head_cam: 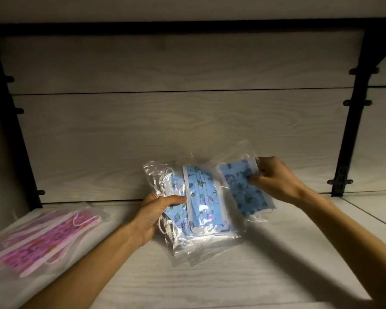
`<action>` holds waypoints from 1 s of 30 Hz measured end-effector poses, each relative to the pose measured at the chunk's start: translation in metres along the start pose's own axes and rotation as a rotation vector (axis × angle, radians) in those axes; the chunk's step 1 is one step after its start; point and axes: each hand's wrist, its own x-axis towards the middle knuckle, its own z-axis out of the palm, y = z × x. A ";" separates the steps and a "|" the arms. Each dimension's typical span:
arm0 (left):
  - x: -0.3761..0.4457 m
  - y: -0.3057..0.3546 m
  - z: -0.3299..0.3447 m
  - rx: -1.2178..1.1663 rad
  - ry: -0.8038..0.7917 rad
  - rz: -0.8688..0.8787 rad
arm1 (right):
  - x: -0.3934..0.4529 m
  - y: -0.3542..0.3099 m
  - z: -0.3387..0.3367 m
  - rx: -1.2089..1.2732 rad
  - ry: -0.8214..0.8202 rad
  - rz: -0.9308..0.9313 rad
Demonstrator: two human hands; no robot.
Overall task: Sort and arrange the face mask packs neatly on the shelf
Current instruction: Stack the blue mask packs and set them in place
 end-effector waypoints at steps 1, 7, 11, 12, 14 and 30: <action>0.001 0.000 0.000 0.007 -0.012 0.000 | 0.004 -0.006 -0.006 -0.038 -0.089 0.005; -0.001 0.004 -0.002 0.002 -0.063 -0.026 | 0.012 -0.057 -0.013 -0.298 -0.177 -0.087; -0.004 0.005 -0.001 -0.003 -0.068 0.001 | 0.002 -0.060 0.027 -0.734 -0.152 -0.375; -0.006 0.006 -0.001 -0.008 -0.072 0.006 | -0.002 -0.056 0.037 -0.761 -0.123 -0.455; -0.007 0.007 -0.001 -0.023 -0.077 0.017 | -0.009 -0.047 0.055 -0.787 -0.059 -0.593; -0.002 0.006 -0.001 -0.174 0.030 0.027 | -0.026 0.002 0.080 0.163 0.350 0.227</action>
